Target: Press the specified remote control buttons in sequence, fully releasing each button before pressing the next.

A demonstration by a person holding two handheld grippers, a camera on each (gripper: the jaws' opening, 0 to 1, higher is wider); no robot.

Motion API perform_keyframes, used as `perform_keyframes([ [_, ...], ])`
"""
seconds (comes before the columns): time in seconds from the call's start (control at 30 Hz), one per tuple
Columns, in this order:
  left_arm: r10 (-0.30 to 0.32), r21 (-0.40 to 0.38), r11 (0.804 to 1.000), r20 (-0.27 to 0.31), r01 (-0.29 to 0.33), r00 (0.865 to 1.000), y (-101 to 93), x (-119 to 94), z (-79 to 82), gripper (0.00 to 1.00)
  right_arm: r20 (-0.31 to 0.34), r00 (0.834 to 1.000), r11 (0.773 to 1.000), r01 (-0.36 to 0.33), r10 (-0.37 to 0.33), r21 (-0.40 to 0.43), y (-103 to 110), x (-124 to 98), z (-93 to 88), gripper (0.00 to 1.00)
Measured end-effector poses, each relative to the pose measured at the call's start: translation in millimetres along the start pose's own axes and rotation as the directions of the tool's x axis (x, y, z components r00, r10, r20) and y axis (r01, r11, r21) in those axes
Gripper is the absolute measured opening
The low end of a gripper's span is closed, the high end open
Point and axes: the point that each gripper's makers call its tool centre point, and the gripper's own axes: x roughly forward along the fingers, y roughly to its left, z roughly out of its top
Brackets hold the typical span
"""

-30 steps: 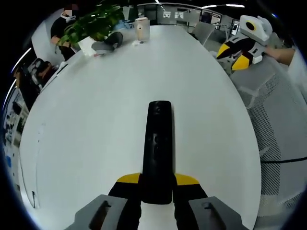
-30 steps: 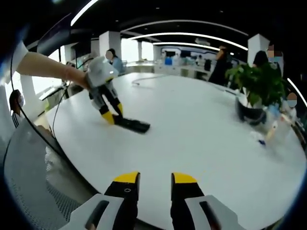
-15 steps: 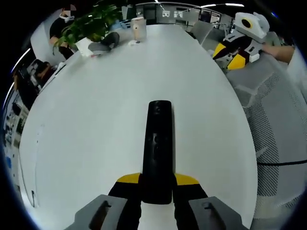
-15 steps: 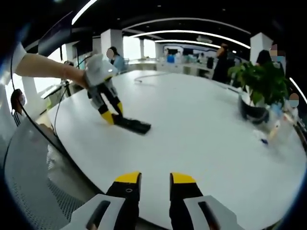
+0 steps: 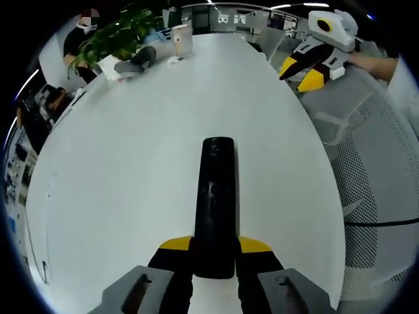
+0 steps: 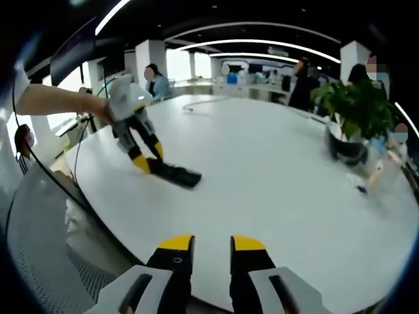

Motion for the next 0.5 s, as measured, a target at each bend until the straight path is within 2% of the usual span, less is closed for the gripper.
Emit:
perform_keyframes([
  [0.27, -0.002, -0.002, 1.0, 0.006, 0.002, 1.0, -7.0, 0, -0.6, 0.23, -0.006, 1.0, 1.0, -0.006, 0.006, 0.003, 1, 1, -1.3, 0.17],
  [0.5, 0.003, -0.019, 1.0, 0.023, -0.003, 1.0, -12.6, -1, -0.8, 0.23, -0.016, 1.0, 1.0, -0.026, 0.026, -0.002, 4, 1, -2.8, 0.1],
])
